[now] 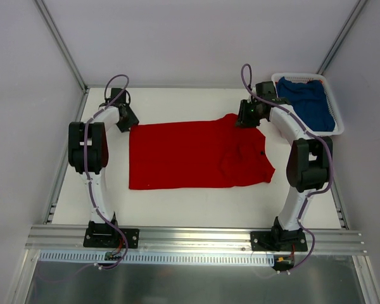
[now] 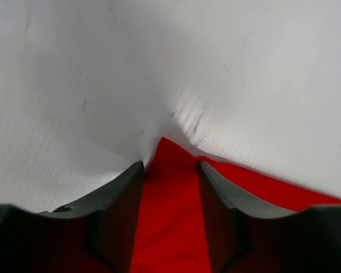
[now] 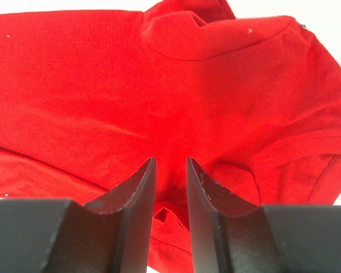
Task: Fold and stack the t-shirts
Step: Grap the side of the flattened tshirt furthest away from the robot with both arms
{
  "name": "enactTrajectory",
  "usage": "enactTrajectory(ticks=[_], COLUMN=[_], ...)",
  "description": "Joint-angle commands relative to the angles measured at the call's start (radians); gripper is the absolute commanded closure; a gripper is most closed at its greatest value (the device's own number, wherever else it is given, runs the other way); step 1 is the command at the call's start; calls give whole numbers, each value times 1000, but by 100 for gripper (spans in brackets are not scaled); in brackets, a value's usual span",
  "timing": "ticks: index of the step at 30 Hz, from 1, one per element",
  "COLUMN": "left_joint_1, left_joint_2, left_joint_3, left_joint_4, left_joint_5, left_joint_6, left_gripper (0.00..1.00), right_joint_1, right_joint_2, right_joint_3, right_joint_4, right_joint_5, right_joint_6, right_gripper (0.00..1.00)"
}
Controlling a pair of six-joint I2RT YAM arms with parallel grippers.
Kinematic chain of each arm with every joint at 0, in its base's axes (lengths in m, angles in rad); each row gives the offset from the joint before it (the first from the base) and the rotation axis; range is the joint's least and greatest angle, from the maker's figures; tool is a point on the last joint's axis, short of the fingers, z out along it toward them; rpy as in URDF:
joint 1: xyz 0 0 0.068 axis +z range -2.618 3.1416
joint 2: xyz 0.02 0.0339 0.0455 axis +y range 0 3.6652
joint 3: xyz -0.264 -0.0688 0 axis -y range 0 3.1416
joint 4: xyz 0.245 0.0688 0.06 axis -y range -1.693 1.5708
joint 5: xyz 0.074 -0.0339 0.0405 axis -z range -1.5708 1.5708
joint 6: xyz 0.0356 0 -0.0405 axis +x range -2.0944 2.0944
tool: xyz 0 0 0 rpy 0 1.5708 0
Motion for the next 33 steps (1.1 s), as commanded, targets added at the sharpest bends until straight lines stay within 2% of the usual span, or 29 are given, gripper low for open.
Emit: enactTrajectory(ticks=[1,11,21,33], left_joint_1=[40,54,53,54], left_joint_2=[-8,21,50,75], left_joint_3=[-33,2,51,86], left_joint_4=[-61,-87,-90,-95], left_joint_5=[-7,8,26,52], left_joint_6=[-46,-58,-46,-30], left_gripper=[61,73,63,68], right_joint_1=[3,3,3,3], right_joint_2=[-12,-29,-29,-32], right_joint_3=[15,4,7,9], right_joint_4=[38,41,41,41], right_joint_5=[-42,-42,-45,-47], right_joint_6=[16,8,-2,1], right_gripper=[70,69,69,70])
